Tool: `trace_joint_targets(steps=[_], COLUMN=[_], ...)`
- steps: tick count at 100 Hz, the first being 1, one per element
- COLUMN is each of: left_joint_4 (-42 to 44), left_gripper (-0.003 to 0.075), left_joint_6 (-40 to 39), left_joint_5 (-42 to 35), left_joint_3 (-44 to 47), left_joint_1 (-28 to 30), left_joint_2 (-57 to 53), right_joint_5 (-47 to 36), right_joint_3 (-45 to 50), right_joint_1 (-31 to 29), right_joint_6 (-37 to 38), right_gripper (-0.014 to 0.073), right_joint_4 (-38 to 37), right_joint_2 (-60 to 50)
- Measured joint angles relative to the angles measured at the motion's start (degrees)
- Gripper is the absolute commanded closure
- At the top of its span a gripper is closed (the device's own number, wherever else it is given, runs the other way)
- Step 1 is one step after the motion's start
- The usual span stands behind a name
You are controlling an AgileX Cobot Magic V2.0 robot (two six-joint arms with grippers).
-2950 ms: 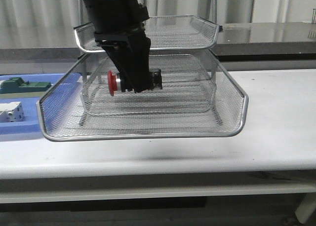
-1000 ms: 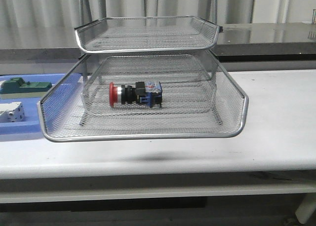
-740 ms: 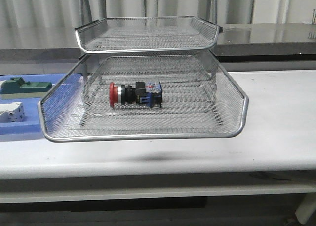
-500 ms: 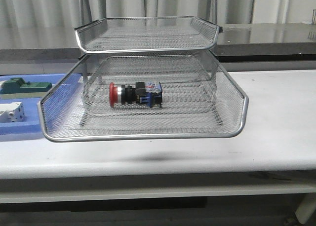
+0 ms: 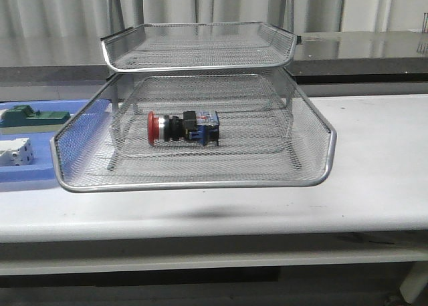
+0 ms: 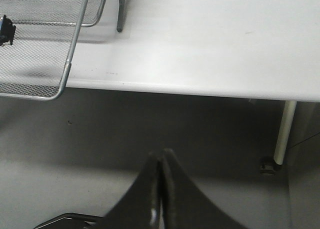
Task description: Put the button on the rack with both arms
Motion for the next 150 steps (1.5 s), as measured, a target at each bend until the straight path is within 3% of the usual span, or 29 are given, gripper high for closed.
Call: trace_joint_targets(steps=[20,102,122,150], left_joint_4=[-0.1,-0.1,-0.1,-0.1], left_gripper=[0.074,0.0741,0.0741,0.0741], left_joint_6=[0.0,0.0,0.0,0.0], left_joint_5=[0.0,-0.1,-0.1,-0.1], left_joint_3=[0.0,0.0,0.0,0.0], left_joint_1=[0.0,0.0,0.0,0.0], left_joint_2=[0.0,0.0,0.0,0.0], right_joint_5=[0.0,-1.4,-4.1,-5.9], right_joint_3=[0.0,0.0,-0.1,-0.1], right_joint_1=[0.0,0.0,0.0,0.0], right_joint_6=[0.0,0.0,0.0,-3.7], right_gripper=[0.0662,0.0662,0.066,0.066], right_joint_4=[0.0,0.9,5.8,16.8], right_joint_2=[0.0,0.0,3.1,17.3])
